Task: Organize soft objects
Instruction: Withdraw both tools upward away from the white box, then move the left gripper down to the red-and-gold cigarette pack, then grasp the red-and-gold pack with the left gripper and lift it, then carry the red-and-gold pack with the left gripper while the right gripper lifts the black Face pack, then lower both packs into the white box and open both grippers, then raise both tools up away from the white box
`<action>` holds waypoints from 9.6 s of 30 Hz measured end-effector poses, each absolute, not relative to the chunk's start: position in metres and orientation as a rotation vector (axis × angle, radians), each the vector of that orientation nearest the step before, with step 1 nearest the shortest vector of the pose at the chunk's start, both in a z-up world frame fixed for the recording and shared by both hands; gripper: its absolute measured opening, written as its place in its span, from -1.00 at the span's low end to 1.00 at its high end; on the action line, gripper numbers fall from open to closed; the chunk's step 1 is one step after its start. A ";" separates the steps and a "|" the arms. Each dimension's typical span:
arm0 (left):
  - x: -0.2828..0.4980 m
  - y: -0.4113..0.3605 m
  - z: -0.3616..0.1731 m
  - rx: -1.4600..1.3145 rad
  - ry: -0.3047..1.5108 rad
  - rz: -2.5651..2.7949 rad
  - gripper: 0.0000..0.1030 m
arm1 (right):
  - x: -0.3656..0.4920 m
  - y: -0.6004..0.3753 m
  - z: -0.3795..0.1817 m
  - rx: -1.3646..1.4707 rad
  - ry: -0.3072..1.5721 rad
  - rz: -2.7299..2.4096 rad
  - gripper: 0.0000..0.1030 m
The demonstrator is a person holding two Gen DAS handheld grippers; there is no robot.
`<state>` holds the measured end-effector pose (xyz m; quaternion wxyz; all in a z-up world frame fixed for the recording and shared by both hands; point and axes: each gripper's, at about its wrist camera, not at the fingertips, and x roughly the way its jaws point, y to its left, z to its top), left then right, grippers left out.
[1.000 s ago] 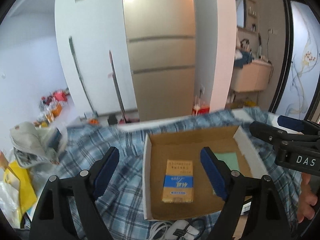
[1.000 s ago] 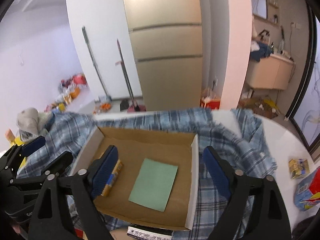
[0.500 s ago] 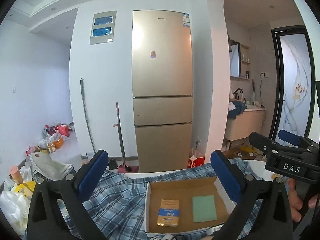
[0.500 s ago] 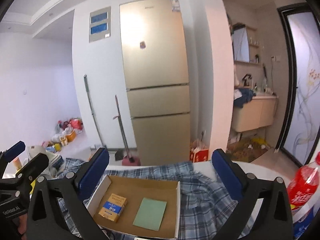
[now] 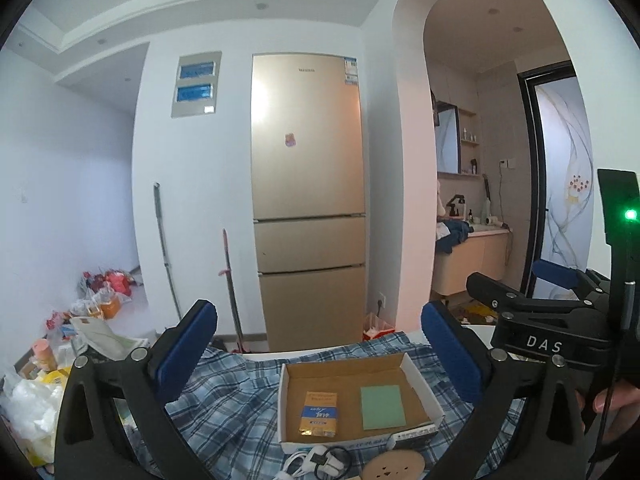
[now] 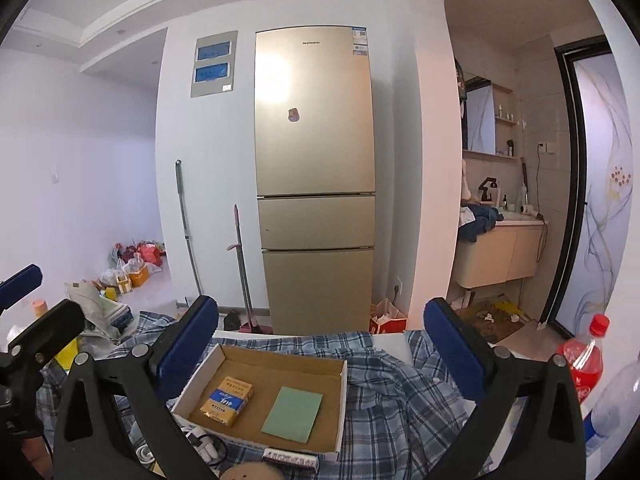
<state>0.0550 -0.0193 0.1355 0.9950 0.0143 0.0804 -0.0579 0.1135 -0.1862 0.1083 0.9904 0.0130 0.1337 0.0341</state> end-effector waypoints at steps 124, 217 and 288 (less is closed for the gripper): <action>0.101 0.002 0.018 -0.043 0.289 -0.130 0.83 | 0.169 -0.154 -0.076 0.001 0.781 0.149 0.58; 0.189 -0.028 0.067 0.011 0.507 -0.196 0.83 | 0.182 -0.174 0.032 0.004 0.428 0.076 0.19; 0.235 -0.056 -0.048 0.236 0.637 -0.228 0.90 | 0.242 -0.184 -0.038 0.042 0.722 0.058 0.80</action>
